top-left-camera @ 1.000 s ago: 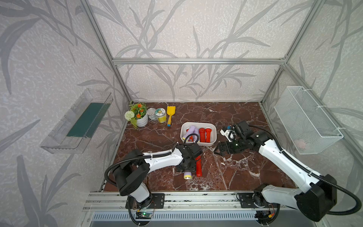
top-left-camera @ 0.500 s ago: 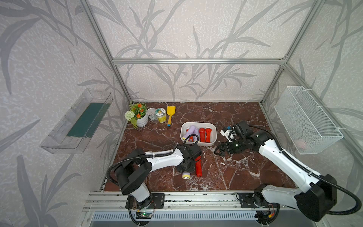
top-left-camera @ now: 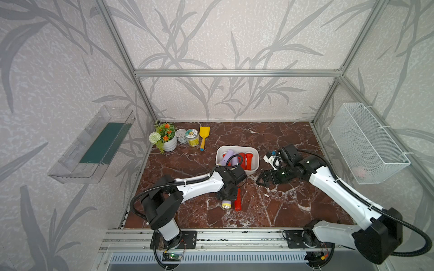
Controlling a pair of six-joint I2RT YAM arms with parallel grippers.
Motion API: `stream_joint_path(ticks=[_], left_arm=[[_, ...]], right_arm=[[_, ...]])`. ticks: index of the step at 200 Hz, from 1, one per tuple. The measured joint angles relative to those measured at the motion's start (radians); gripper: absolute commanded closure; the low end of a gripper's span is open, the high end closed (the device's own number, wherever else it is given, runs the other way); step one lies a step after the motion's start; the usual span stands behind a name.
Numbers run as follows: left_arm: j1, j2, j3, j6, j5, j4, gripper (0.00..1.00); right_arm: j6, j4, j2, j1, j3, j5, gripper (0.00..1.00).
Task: Put the flashlights into the storage boxes
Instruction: Pick up the flashlight from the center of the board.
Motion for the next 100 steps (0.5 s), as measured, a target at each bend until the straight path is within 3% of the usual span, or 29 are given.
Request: stream_joint_path(ticks=[42, 100], left_arm=[[0.039, 0.03, 0.162, 0.079, -0.009, -0.081, 0.66], [0.169, 0.13, 0.37, 0.217, -0.022, -0.16, 0.66]], right_arm=[[-0.005, -0.004, 0.0, -0.012, 0.0, 0.0, 0.01], [-0.01, -0.002, -0.002, -0.051, 0.02, 0.007, 0.01]])
